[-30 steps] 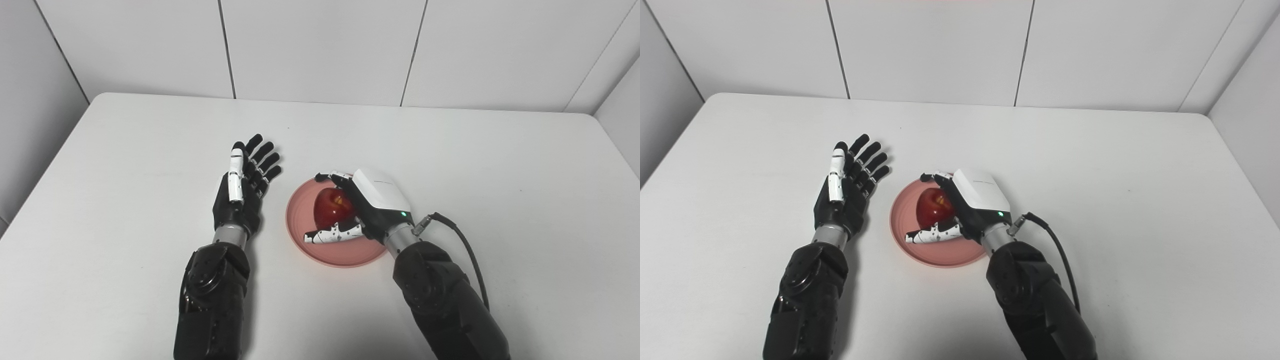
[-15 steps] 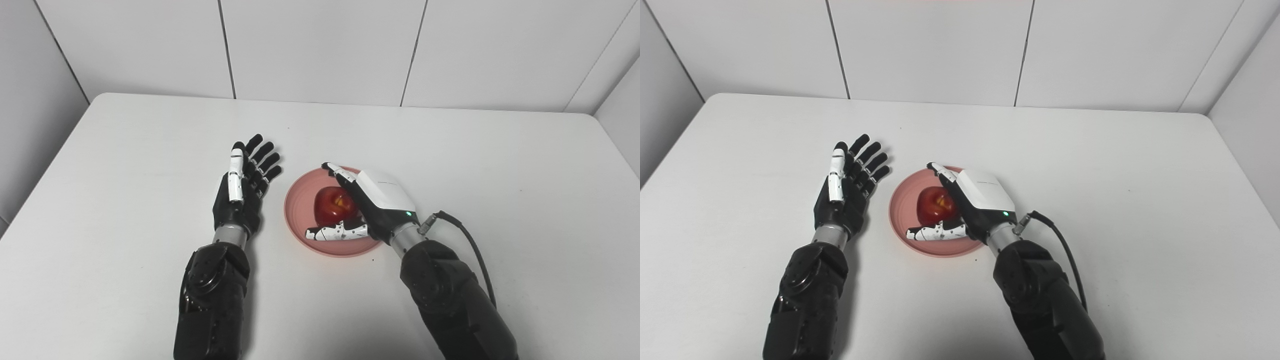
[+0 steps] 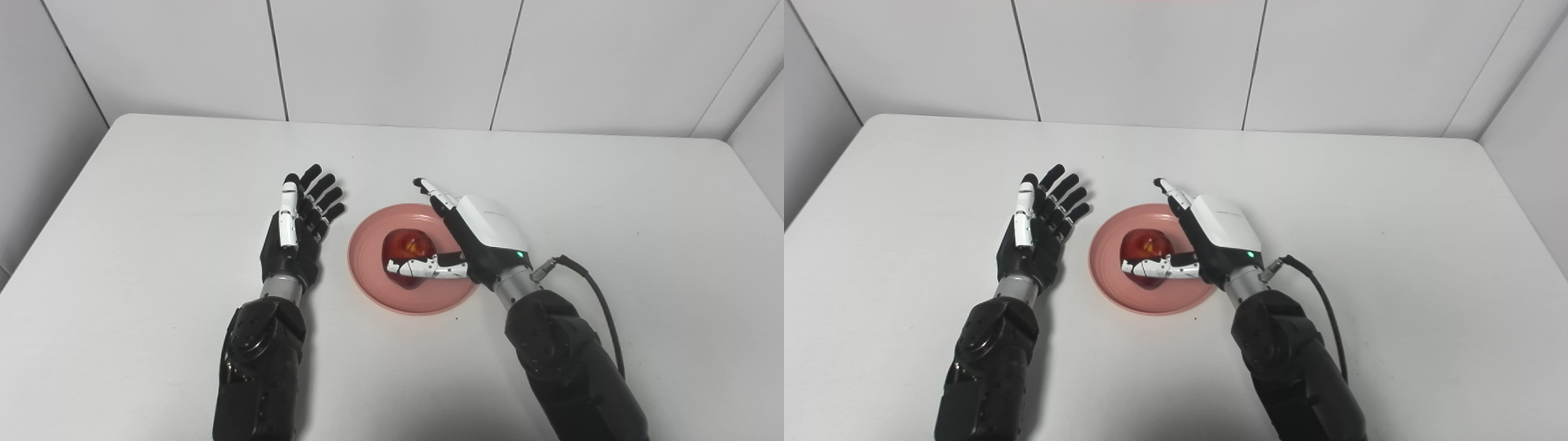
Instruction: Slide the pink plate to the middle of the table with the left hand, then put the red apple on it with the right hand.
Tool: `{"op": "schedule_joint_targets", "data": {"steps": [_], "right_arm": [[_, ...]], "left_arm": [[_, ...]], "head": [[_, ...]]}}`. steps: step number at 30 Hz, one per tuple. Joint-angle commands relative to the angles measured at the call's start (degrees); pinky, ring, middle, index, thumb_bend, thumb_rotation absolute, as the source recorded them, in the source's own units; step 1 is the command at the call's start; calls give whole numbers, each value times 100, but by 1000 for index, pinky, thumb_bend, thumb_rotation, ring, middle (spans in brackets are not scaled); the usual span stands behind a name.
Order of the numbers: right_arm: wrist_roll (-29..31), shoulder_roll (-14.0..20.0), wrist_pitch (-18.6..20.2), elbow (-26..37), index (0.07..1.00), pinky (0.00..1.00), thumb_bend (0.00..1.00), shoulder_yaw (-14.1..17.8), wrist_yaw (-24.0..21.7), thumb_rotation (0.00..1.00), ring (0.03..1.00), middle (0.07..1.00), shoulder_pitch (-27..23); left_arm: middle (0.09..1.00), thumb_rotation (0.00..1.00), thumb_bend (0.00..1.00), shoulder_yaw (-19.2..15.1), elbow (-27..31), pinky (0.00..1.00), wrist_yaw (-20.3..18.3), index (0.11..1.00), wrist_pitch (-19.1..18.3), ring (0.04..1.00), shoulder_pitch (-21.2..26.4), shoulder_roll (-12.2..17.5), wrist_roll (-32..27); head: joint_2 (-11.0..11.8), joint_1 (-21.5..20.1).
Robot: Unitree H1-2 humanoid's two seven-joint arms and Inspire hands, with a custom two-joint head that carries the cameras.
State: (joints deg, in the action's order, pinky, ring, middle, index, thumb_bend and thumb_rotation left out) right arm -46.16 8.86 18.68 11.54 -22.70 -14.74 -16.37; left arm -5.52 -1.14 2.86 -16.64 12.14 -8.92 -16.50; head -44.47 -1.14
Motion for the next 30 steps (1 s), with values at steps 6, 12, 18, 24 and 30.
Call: {"op": "schedule_joint_targets", "data": {"steps": [6,12,18,24,30], "right_arm": [[507,-120,-227,453,958,803,1000,403,193,696,886,933,-155],[1227,-252,-364,532,958,783,1000,871,415,703,885,928,-172],[1458,-151,-150,818,955,824,1000,1257,491,867,894,914,-167],[1524,39,-325,644,937,810,1000,1681,840,940,880,900,-107],[1547,123,-252,591,939,784,1000,1925,1131,981,860,900,77]], "left_arm": [[854,1000,377,-51,-131,837,39,845,-165,843,-1,-5,-30],[858,1000,380,-45,-190,850,-3,849,-125,850,8,42,-48],[855,1000,375,-75,-214,850,-5,844,-105,844,19,53,-41],[862,1000,376,-105,-260,856,-103,853,-58,849,11,104,-64],[860,1000,377,-131,-228,849,-82,850,-103,847,11,124,-22]], "head": [[28,-39],[53,-110],[72,-192],[98,-303],[113,-361]]}}
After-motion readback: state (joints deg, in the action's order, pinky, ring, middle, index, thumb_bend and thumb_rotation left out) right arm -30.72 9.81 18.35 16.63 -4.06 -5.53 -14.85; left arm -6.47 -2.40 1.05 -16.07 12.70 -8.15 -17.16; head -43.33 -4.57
